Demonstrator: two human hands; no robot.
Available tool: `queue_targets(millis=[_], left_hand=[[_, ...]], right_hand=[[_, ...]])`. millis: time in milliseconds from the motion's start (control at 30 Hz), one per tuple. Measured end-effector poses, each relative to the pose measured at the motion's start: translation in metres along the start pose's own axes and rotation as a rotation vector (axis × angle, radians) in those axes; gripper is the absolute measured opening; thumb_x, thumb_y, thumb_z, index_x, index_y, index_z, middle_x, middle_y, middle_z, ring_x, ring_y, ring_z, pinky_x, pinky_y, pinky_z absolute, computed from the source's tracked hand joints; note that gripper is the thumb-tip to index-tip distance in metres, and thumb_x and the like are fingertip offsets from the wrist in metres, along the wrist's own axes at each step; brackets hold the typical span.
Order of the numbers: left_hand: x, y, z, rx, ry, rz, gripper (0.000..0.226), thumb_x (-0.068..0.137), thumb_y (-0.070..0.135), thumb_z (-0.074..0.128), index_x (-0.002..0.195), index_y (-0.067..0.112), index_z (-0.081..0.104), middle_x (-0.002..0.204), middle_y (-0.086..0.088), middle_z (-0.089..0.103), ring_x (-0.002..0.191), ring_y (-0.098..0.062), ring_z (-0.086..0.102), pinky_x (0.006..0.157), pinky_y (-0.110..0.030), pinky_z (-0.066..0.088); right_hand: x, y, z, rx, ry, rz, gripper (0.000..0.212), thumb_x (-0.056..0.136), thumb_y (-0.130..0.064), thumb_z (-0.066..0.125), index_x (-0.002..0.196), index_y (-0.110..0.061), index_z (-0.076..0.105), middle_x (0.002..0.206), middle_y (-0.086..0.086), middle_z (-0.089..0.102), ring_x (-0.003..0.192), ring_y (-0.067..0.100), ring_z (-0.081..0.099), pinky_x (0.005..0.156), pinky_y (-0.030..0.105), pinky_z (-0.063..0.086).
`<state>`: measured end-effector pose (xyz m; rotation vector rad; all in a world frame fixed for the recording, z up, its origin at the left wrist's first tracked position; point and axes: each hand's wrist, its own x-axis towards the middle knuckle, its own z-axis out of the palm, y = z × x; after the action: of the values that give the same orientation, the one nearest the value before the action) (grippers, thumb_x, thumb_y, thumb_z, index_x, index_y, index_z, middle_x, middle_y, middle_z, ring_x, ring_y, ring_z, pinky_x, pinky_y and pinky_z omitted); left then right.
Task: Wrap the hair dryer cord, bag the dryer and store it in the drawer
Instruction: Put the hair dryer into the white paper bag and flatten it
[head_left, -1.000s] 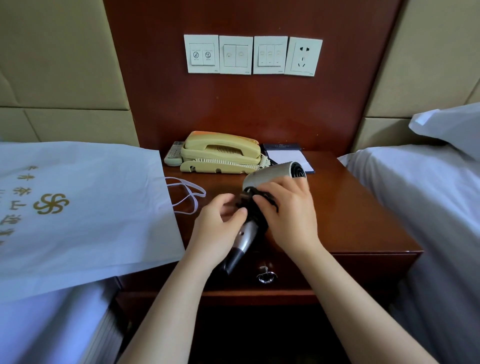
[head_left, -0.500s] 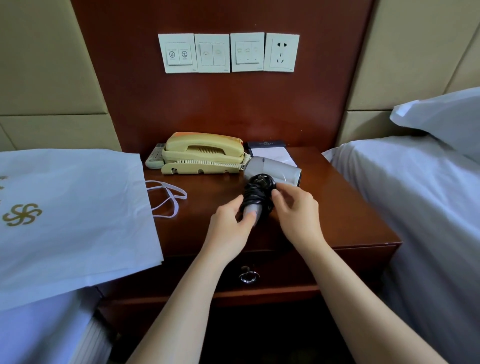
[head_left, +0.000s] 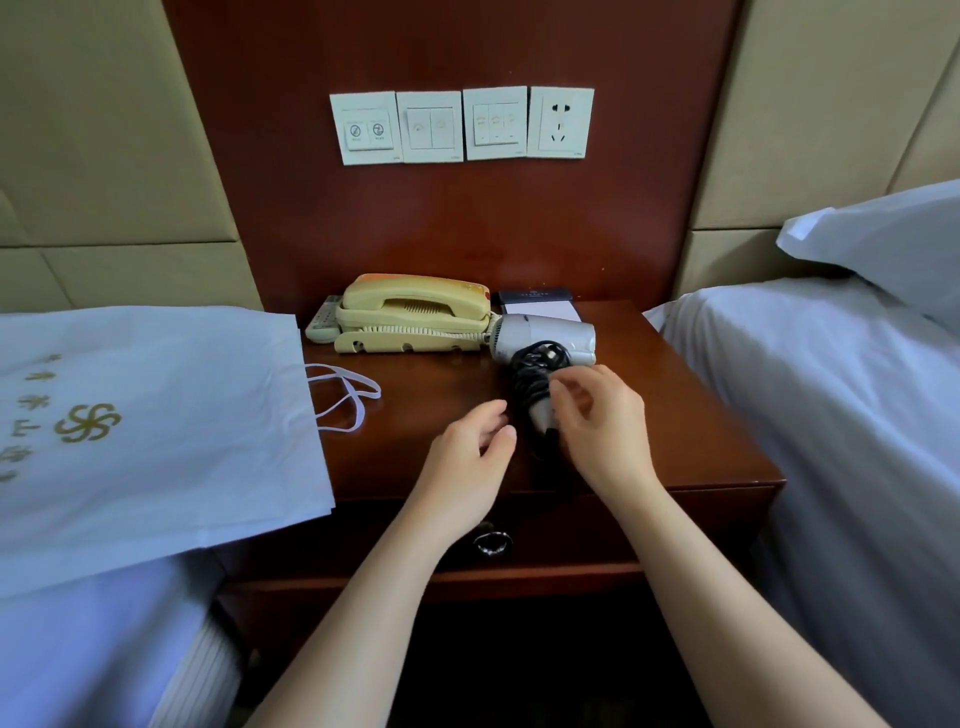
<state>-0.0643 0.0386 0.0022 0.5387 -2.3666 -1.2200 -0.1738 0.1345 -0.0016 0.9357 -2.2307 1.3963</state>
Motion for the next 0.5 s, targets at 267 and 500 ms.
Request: queue_targets(millis=[267, 500], left_hand=[[-0.052, -0.004, -0.069, 0.213, -0.015, -0.018, 0.029, 0.096, 0.027, 0.046, 0.119, 0.019, 0.061, 0.108, 0.007, 0.062, 0.095, -0.002, 0.053, 0.075, -0.008, 0.038], [-0.069, -0.033, -0.138, 0.525, 0.018, -0.055, 0.036, 0.089, 0.036, 0.054, 0.119, 0.016, 0.060, 0.126, 0.000, 0.061, 0.118, -0.016, 0.053, 0.097, -0.026, 0.037]], right_hand=[[-0.032, -0.061, -0.009, 0.009, -0.209, -0.108, 0.016, 0.090, -0.019, 0.057, 0.084, -0.012, 0.070, 0.077, 0.002, 0.068, 0.071, 0.017, 0.061, 0.066, 0.034, 0.050], [-0.029, -0.096, 0.036, 0.103, -0.574, 0.016, 0.015, 0.088, -0.022, 0.059, 0.081, -0.017, 0.070, 0.073, -0.003, 0.066, 0.071, 0.010, 0.058, 0.064, 0.020, 0.042]])
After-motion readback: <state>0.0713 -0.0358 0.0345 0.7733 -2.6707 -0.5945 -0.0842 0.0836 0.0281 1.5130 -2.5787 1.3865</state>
